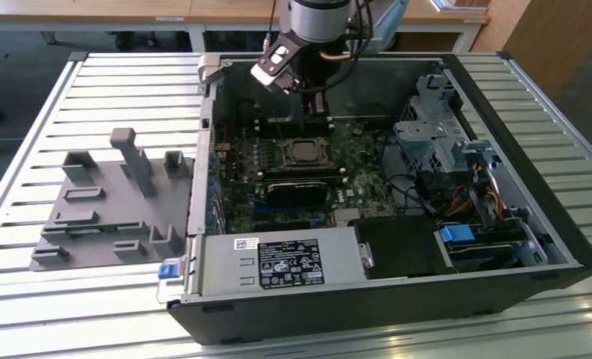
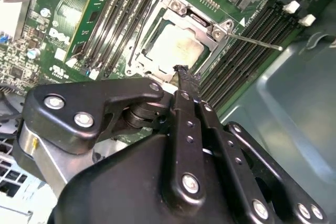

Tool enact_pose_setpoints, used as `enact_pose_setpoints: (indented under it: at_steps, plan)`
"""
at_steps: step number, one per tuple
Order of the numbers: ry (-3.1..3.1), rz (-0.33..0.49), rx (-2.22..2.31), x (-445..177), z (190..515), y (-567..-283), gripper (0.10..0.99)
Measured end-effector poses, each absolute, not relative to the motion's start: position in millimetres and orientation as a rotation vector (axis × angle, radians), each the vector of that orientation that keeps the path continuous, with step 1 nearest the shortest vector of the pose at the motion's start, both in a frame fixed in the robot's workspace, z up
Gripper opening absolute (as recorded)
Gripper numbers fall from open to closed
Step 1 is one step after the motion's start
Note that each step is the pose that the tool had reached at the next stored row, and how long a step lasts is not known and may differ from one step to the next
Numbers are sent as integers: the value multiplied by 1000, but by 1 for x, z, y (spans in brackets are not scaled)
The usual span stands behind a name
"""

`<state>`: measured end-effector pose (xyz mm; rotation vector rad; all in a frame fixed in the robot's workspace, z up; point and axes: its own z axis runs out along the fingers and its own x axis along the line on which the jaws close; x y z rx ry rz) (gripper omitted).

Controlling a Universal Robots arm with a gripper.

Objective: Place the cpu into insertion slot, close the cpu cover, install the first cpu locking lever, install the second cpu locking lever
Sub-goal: 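Install the first cpu locking lever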

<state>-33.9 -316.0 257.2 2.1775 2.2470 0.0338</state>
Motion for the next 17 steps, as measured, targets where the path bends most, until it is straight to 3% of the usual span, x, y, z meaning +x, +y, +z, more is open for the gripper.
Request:
enact_pose_setpoints:
  at_steps: [17]
  plan:
    - [2436,34,1966,-34,272,-316,106]
